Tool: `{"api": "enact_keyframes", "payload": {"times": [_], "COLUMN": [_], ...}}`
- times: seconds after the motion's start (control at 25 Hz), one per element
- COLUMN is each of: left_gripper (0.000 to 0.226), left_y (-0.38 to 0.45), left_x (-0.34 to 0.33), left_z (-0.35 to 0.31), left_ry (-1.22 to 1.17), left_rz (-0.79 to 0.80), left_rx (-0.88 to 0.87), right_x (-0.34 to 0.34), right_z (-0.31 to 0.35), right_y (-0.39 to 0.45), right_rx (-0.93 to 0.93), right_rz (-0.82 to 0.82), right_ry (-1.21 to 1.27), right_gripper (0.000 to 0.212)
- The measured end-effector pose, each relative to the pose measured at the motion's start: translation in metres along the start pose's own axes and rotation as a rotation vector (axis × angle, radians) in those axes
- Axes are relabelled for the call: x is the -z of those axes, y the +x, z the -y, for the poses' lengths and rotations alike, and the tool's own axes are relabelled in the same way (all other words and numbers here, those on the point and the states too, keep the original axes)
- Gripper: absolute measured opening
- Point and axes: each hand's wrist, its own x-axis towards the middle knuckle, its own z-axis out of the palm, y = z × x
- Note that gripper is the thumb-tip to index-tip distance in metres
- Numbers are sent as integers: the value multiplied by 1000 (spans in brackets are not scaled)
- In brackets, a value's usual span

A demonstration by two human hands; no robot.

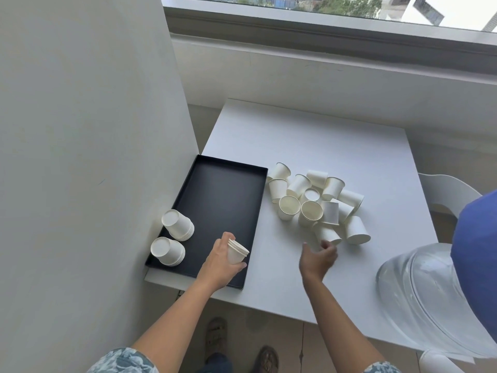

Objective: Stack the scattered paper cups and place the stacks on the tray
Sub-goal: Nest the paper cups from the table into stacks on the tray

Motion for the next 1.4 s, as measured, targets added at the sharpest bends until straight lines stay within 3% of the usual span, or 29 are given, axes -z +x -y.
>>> {"api": "enact_keyframes", "payload": {"times": [0.16,0.36,0.52,0.8,0.96,1.2,1.4], "left_gripper": [60,64,64,65,68,83,89], "left_y": [2,6,8,7,5,4,3], "left_x": [-3,-2,1,-5,-7,-10,-14], "left_z": [1,0,-1,-4,-5,-8,-9], "left_ry": [-6,-11,-7,-12,-19,-62,-80], "left_rz": [8,14,7,33,37,44,60], "left_rx": [10,18,19,17,18,18,23], "right_x": [8,3,3,10,16,23,22], "right_z": [15,19,15,8,5,-5,-6], "right_y": [39,51,45,42,46,31,14], "right_rx": [-370,-488,-469,-511,-498,-473,-356], "right_rz": [-116,-124,-164,-145,-126,-180,-72], "right_ry": [72,262,268,314,281,281,206], "right_gripper": [70,49,36,46,32,36,36]}}
